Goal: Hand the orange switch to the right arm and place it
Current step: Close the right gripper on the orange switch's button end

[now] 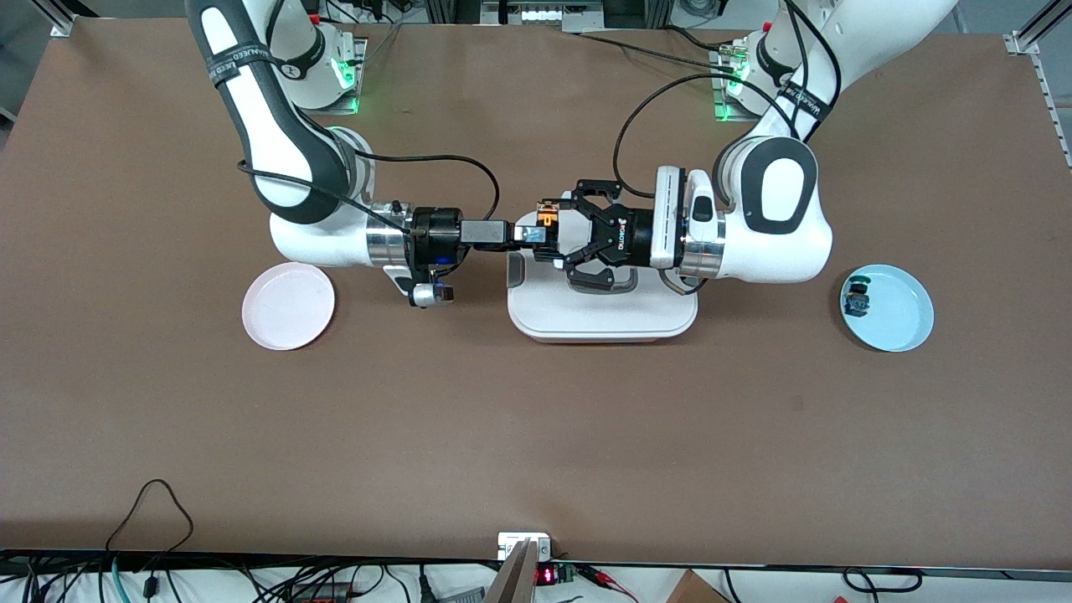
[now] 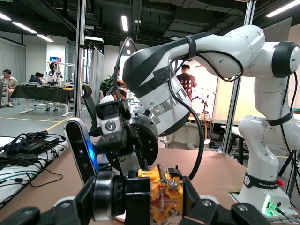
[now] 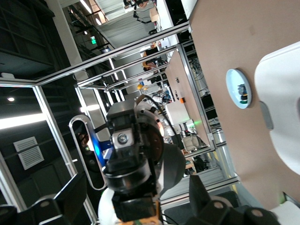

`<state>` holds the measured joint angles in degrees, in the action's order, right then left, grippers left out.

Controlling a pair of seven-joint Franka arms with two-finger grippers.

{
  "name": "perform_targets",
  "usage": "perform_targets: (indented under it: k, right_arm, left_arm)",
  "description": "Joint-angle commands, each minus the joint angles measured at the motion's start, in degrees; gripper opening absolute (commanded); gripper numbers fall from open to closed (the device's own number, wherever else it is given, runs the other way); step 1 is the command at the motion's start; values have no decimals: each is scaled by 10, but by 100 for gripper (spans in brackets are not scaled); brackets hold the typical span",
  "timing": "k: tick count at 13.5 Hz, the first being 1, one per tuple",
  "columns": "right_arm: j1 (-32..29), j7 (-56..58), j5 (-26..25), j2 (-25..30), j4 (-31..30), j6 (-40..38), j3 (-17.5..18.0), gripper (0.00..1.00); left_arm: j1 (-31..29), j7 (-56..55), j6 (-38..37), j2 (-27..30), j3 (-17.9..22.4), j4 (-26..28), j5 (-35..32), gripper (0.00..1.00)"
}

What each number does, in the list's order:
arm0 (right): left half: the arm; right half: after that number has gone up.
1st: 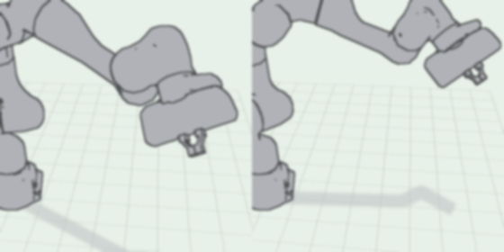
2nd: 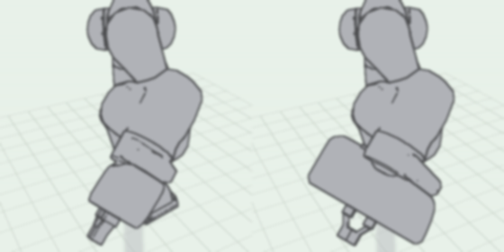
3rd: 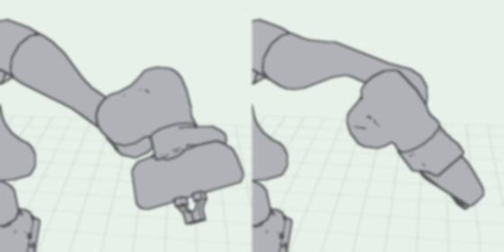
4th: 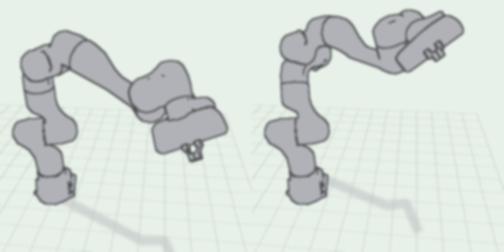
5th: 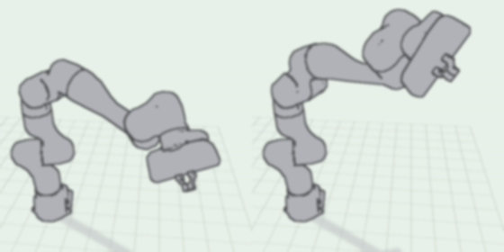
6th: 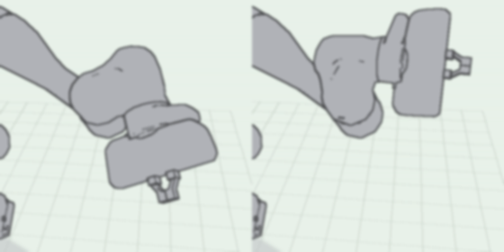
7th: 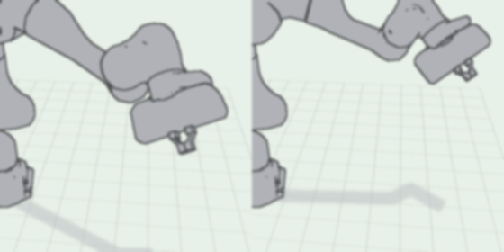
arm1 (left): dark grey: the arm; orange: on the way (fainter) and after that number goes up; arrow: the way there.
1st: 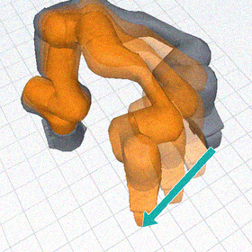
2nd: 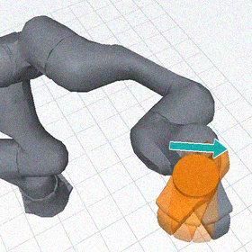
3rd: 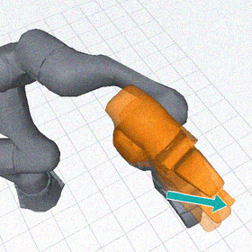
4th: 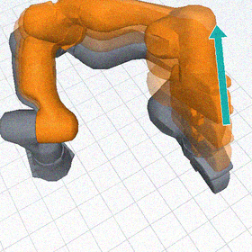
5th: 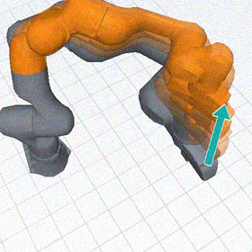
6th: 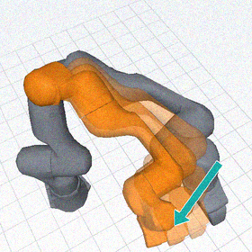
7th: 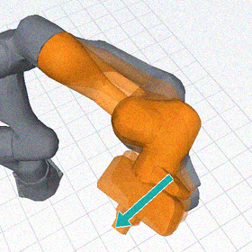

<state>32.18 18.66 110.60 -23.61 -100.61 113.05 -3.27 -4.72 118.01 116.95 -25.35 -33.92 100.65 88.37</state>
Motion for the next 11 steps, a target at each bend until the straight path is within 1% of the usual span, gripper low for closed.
perform_targets:
  k: [1, 7, 11]
  right_arm:
    - [17, 9, 21, -1, 9, 6, -3, 96]
    - [10, 23, 15, 7, 1, 4, -3, 96]
    - [8, 27, 15, 14, -4, 4, -3, 94]
  left_arm:
    - [-6, 18, -10, -1, -3, 0, 18, 1]
    - [-6, 18, -10, -1, -3, 0, 18, 1]
    - [-6, 18, -10, -1, -3, 0, 18, 1]
